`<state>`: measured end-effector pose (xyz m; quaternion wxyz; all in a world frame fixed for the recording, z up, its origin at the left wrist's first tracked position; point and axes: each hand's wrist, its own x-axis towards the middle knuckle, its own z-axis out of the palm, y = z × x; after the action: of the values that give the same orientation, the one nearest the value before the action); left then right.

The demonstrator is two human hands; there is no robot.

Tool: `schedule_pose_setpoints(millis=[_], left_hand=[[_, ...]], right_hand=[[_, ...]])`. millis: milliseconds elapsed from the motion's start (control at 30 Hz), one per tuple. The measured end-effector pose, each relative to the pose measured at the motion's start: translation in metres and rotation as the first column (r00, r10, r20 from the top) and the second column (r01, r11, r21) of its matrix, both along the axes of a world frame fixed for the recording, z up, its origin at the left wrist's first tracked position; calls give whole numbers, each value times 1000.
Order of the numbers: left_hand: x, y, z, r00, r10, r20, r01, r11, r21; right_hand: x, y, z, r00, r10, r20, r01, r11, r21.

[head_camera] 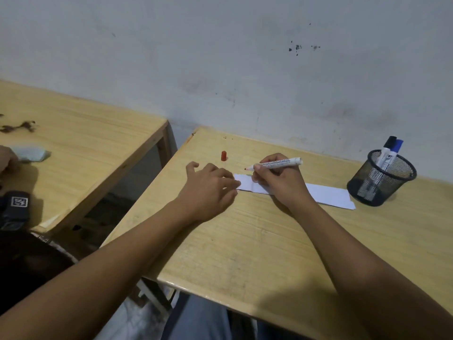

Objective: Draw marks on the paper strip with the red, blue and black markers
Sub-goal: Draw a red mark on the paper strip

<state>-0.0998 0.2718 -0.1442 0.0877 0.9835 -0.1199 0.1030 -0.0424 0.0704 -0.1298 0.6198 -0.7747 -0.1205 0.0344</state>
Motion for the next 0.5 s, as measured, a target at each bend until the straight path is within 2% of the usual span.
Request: schedule_pose_setpoints(millis=[133, 333, 500], left_hand=[[-2, -2, 1, 1000, 3, -4, -3, 996, 85], [-6, -3, -3, 999, 35, 1, -35, 999, 35], [-6, 0, -7, 997, 61, -47, -63, 997, -33]], right_hand=[[11, 11, 7, 999, 16, 38, -15, 999, -29], [22, 23, 2, 996, 93, 10, -92, 995, -47], [24, 17, -11, 996, 42, 79, -36, 997, -75]])
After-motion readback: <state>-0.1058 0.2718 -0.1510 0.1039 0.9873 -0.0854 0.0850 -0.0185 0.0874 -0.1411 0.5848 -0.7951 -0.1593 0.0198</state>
